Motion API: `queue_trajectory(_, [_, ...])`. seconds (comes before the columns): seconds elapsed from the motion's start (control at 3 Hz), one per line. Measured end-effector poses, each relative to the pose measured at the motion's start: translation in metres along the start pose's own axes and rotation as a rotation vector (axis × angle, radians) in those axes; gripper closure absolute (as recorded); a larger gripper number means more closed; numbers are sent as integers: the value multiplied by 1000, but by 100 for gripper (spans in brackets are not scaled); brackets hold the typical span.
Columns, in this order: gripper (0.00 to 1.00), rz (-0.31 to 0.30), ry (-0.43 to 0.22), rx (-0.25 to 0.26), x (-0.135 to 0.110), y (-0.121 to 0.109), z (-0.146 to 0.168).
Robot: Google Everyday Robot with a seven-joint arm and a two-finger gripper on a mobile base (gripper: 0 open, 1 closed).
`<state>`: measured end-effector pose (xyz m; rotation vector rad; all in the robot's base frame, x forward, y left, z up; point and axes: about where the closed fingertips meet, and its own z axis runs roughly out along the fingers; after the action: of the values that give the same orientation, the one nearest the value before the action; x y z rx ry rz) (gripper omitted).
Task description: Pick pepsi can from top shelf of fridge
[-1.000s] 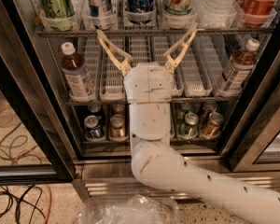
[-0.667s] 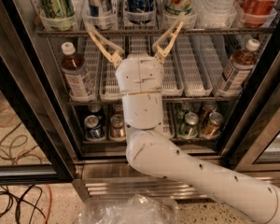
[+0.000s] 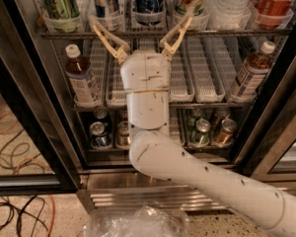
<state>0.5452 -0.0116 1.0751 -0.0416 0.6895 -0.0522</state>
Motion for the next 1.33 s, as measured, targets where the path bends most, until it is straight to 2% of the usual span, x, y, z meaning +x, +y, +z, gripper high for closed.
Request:
queue_trajectory(0.33, [0,34,1,41,5,-2,9])
queue_trajectory(0.67, [0,35,1,42,5,-1,10])
queue_trajectory(1.0, [18,35,1,42,5,-1,10])
queue_trajectory(1.33, [24,35,1,42,5,-2,10])
